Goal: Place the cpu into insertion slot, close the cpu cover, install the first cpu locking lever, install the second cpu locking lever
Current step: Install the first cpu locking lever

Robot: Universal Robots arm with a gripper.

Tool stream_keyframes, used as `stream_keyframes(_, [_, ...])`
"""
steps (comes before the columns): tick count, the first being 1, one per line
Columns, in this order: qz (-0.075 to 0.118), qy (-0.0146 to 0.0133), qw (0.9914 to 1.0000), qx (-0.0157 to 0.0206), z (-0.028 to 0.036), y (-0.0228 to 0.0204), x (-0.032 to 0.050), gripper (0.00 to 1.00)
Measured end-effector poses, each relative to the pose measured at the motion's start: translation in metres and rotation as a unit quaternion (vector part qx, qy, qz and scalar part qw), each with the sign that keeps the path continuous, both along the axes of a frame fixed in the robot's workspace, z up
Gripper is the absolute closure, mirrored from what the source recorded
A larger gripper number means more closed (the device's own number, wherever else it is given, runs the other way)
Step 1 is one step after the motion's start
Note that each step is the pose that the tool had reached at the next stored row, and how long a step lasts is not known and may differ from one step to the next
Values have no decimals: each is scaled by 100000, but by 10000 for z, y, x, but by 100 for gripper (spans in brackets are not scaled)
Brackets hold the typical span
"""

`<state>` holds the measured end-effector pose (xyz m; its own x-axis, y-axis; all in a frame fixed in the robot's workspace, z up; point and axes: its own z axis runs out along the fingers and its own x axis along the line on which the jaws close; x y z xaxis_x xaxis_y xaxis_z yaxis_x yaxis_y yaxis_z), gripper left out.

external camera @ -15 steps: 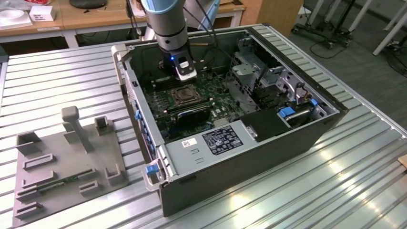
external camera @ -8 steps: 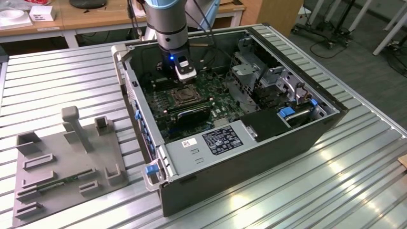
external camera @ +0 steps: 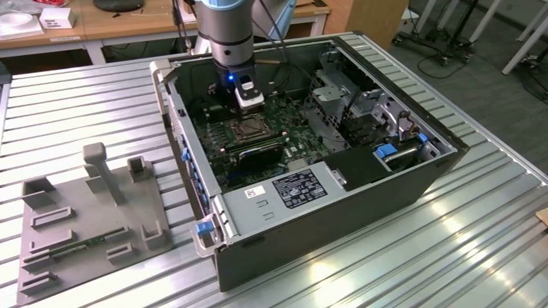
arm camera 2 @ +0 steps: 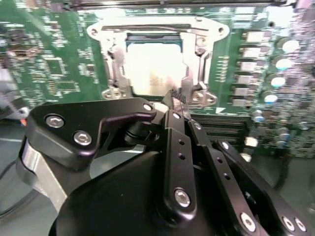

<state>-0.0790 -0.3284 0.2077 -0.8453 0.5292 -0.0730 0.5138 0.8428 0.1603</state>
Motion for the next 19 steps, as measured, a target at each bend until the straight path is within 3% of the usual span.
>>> stream_keyframes(1, [331,477,99998,-34,0,0,0,89])
stream_keyframes(2, [710,785,99994,-42,1,0,0,89])
stream_keyframes(3, [775,852,99993,-49,1,0,0,89])
stream_keyframes(7, [1083,848,99991,-33,0,0,0,89])
stream_keyframes(9, [2692,841,99960,-42,-1,0,0,89])
stream_keyframes(14, [7137,928,99740,-214,-5,0,0,89])
stream_keyframes(15, [7721,1004,99695,-570,-5,0,-1,89])
stream_keyframes(16, [8158,1109,99653,-1184,-5,0,-1,89])
stream_keyframes(19, [9015,1518,99508,-3811,-6,0,0,89])
